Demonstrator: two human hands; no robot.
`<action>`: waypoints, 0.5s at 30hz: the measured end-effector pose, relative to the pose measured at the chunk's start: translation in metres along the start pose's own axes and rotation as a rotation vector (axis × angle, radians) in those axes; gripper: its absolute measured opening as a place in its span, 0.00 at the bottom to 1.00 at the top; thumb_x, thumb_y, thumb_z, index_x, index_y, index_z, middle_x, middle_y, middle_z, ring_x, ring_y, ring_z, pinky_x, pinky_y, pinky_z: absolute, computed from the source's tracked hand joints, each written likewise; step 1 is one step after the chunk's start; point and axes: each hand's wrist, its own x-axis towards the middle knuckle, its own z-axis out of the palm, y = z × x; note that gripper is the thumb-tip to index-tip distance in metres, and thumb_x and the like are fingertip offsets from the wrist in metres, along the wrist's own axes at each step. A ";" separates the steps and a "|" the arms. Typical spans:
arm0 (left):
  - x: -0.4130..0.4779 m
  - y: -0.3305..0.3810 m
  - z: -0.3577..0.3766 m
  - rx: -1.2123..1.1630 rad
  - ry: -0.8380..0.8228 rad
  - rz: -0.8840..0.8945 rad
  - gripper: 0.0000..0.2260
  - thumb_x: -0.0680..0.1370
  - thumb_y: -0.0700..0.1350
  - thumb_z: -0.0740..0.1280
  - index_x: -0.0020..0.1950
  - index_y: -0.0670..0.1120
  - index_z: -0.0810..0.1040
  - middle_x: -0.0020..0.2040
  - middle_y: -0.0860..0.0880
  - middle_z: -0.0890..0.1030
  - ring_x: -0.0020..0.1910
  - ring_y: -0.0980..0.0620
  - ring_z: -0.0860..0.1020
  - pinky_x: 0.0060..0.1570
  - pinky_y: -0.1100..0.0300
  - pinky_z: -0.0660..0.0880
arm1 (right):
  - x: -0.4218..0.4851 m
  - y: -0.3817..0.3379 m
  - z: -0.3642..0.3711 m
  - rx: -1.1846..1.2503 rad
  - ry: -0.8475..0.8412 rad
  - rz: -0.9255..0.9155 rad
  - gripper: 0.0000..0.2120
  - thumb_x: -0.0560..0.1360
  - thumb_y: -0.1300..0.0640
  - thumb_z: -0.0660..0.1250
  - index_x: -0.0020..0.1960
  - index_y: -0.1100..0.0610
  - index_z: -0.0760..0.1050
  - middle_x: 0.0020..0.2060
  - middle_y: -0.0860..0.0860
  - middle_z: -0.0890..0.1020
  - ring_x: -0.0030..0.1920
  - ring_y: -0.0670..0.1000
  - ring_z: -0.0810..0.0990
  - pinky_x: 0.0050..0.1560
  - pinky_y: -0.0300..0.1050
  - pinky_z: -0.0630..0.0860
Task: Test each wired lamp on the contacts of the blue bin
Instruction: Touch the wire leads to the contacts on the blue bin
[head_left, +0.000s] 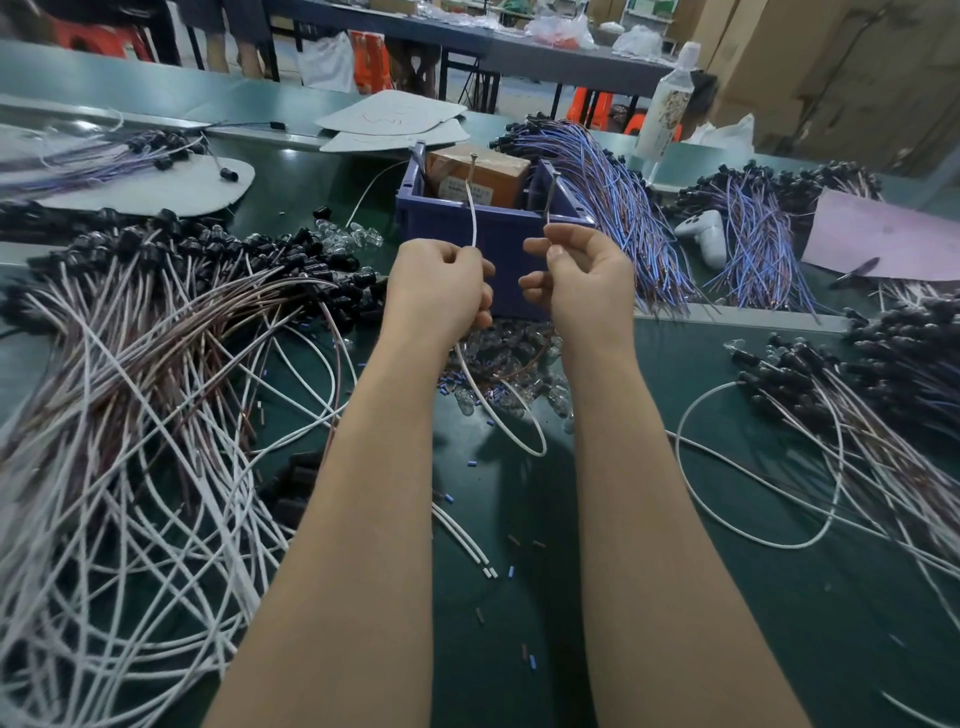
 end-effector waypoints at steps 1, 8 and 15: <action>0.000 0.000 0.000 0.001 -0.003 0.000 0.12 0.79 0.37 0.58 0.37 0.42 0.75 0.19 0.54 0.70 0.16 0.59 0.66 0.18 0.70 0.63 | 0.000 0.000 0.000 0.000 -0.002 0.001 0.08 0.80 0.68 0.55 0.53 0.61 0.71 0.46 0.55 0.80 0.25 0.41 0.75 0.30 0.34 0.74; 0.001 -0.001 -0.001 0.017 -0.015 0.007 0.12 0.79 0.38 0.58 0.37 0.42 0.76 0.19 0.54 0.70 0.17 0.59 0.67 0.19 0.70 0.63 | -0.001 -0.001 -0.001 -0.005 -0.013 0.004 0.08 0.80 0.67 0.56 0.53 0.60 0.72 0.46 0.54 0.81 0.25 0.42 0.76 0.31 0.34 0.75; 0.002 -0.003 -0.002 0.000 -0.006 0.003 0.12 0.79 0.38 0.57 0.38 0.42 0.76 0.19 0.54 0.70 0.17 0.59 0.67 0.19 0.70 0.64 | -0.002 -0.001 0.000 0.008 -0.015 0.015 0.08 0.80 0.67 0.55 0.52 0.59 0.71 0.46 0.54 0.81 0.25 0.42 0.76 0.31 0.34 0.75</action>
